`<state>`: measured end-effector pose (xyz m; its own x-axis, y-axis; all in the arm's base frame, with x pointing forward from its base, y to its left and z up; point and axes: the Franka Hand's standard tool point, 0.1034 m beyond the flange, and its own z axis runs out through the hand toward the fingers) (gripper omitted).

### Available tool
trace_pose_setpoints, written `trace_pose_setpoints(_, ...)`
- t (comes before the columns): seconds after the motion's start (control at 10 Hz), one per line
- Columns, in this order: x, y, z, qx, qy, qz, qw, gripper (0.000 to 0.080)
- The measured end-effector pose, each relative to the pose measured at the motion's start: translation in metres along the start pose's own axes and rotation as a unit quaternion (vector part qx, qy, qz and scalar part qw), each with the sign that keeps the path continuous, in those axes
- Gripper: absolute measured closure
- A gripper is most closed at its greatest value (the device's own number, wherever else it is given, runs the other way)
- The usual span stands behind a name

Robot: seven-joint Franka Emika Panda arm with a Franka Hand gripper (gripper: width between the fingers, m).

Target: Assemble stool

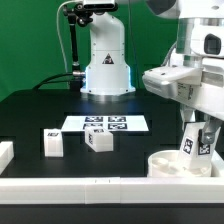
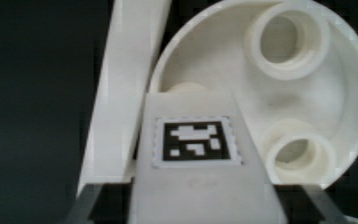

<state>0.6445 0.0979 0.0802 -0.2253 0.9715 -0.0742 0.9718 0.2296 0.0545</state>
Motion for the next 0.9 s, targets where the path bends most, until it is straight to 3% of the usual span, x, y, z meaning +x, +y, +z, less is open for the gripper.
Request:
trace_pose_setpoints(0.4, -0.0002, -0.0014, 0.001, 0.002, 0.001, 0.189, 0.982, 0.0462)
trace_pose_setpoints(0.7, 0.0005, -0.0015, 0.0012, 0.004, 0.007, 0.339, 0.941, 0.0461)
trace_pose_setpoints(0.9, 0.0027, -0.0018, 0.0014, 0.007, 0.011, 0.439, 0.898, 0.0461)
